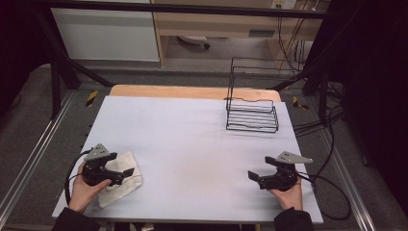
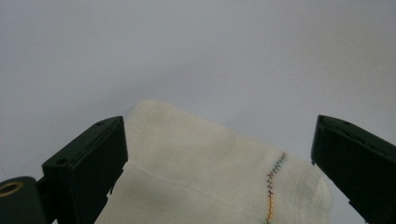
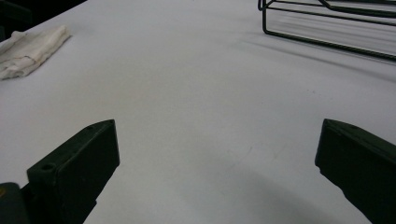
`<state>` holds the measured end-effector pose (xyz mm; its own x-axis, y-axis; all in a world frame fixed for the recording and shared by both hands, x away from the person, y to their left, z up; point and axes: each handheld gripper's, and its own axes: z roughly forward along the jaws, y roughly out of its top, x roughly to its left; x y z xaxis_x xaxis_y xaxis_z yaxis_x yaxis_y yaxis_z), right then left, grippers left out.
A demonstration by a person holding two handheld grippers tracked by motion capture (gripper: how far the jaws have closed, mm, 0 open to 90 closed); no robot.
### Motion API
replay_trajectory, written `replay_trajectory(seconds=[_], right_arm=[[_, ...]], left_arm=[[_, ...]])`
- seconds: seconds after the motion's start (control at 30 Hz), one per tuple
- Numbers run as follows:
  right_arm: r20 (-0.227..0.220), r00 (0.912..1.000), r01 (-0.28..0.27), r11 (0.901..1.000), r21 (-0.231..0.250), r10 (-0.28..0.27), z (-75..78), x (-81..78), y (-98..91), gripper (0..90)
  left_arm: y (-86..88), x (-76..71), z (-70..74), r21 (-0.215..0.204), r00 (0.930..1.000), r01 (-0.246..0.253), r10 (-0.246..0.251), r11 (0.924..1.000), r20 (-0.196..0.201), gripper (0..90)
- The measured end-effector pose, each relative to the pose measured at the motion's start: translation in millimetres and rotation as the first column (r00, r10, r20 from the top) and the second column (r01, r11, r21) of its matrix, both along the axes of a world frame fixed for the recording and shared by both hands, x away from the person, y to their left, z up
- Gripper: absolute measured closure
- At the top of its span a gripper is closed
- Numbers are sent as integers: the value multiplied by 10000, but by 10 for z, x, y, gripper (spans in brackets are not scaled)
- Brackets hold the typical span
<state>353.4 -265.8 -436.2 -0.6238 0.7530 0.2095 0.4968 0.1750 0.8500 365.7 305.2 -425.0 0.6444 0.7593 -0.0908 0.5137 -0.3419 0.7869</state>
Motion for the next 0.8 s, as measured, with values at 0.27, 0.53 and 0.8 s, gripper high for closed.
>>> replay_trajectory(seconds=[0.27, 0.53, 0.8], right_arm=[[-38, 10000, -17, 10000, -55, 17, -4, 0, 4, 4], [-110, 9999, -2, 9999, -128, 0, -8, 2, 19, 5], [-100, 9999, 16, 9997, -260, -18, -16, 3, 27, 5]], left_arm=[[-16, 0, 14, 14, 10000, 8, -8, 10000, -15, 43], [-1, 49, 49, 261, 9999, -96, 98, 9996, -108, 71], [35, 163, 139, 436, 9981, -413, 432, 9982, -448, 130]])
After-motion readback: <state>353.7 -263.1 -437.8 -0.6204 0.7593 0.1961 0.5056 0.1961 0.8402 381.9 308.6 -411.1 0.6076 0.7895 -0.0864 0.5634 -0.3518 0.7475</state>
